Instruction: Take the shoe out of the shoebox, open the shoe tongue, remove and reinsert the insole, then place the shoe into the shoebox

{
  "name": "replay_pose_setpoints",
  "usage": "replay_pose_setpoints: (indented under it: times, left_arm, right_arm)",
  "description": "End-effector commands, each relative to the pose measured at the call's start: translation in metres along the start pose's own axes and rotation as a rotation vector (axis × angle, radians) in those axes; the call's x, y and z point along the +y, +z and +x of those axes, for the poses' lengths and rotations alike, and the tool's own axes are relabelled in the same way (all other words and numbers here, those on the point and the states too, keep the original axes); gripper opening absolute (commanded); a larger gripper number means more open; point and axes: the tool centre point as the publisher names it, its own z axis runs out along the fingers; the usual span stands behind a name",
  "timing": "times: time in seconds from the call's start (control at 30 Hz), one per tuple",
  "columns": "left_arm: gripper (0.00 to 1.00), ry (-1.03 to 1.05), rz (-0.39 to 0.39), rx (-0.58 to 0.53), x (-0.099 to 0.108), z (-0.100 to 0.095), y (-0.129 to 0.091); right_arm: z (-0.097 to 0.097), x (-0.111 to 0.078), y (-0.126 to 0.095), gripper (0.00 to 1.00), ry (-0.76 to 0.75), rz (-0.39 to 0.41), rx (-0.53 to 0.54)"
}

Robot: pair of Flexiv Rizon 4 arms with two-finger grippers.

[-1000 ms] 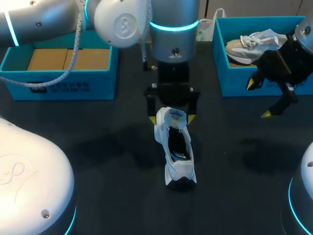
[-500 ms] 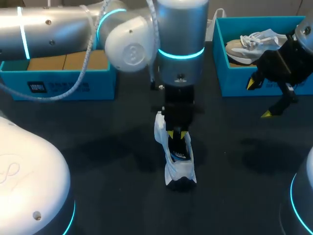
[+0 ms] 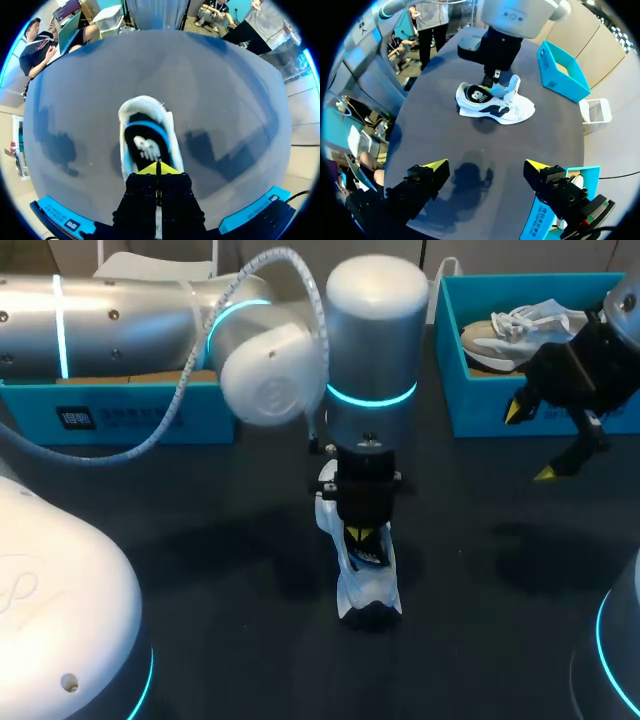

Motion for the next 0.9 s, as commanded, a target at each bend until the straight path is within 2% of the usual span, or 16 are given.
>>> replay_pose_setpoints:
  times: [0.03, 0.47, 0.7, 0.77, 0.9]
  left_arm:
    - [0.00, -0.015, -0.036, -0.010, -0.008, 0.001, 0.013]
    - [0.00, -0.098, -0.072, -0.007, -0.004, 0.000, 0.052]
    - [0.00, -0.125, -0.066, -0.032, -0.001, 0.004, 0.019]
    - [0.00, -0.109, -0.052, -0.030, -0.006, 0.005, 0.011]
    - [0.00, -0.074, -0.047, -0.025, -0.019, 0.006, 0.009]
  right_arm:
    - [0.000, 0.000, 0.001, 1.00, 0.001, 0.002, 0.000]
    - [0.000, 0.000, 0.001, 1.00, 0.001, 0.002, 0.000]
    - [0.000, 0.000, 0.001, 1.00, 0.001, 0.002, 0.000]
    - [0.000, 0.000, 0.001, 1.00, 0.001, 0.002, 0.000]
    - [0.000, 0.000, 0.001, 1.00, 0.001, 0.002, 0.000]
